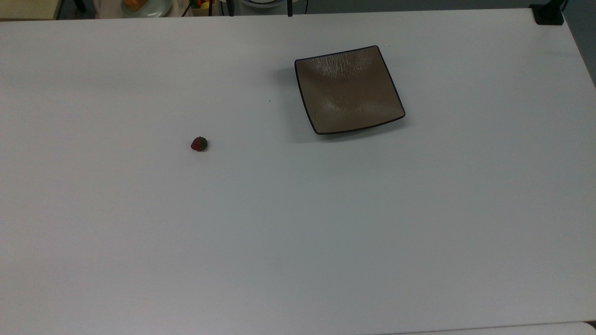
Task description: Strawberries on a ceramic plate
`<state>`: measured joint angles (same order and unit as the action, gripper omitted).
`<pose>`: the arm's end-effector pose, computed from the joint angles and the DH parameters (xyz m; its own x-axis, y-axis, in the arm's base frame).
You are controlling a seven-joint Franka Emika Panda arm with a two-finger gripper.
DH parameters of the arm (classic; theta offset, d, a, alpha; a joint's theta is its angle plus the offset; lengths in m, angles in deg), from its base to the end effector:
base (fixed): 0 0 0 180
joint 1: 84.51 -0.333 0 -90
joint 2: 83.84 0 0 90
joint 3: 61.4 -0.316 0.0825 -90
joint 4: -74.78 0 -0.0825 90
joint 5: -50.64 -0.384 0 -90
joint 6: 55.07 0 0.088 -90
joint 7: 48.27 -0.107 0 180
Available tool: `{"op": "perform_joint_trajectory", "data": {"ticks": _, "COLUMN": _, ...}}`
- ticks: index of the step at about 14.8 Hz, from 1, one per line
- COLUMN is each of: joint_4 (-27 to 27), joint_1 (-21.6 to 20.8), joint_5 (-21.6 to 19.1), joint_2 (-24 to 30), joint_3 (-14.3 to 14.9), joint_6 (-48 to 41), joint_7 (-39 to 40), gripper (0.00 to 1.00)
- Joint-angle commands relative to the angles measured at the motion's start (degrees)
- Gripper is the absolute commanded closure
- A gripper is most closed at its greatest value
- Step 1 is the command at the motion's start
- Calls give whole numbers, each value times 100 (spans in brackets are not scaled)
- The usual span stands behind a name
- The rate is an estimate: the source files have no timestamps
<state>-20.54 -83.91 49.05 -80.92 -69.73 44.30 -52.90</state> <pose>0.5483 0.0790 0.6233 0.9917 0.0493 0.1187 0.0532 -0.9981 -0.0300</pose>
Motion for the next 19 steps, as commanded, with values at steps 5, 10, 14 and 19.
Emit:
{"op": "perform_joint_trajectory", "data": {"ticks": 5, "joint_4": -74, "joint_1": 18, "joint_5": -86, "joint_2": -37, "joint_3": -46, "joint_6": 118, "joint_7": -91, "gripper": 0}}
{"op": "perform_joint_trajectory", "data": {"ticks": 10, "joint_4": -127, "joint_1": 18, "joint_5": -78, "joint_2": -28, "joint_3": -46, "joint_6": 47, "joint_7": 678, "gripper": 0}}
{"op": "perform_joint_trajectory", "data": {"ticks": 14, "joint_4": -144, "joint_1": 80, "joint_5": -78, "joint_2": -54, "joint_3": -38, "joint_6": 30, "joint_7": 2788, "gripper": 0}}
{"op": "perform_joint_trajectory", "data": {"ticks": 19, "joint_4": -250, "joint_1": 238, "joint_5": -69, "joint_2": -54, "joint_3": -38, "joint_6": -128, "joint_7": 3661, "gripper": 0}}
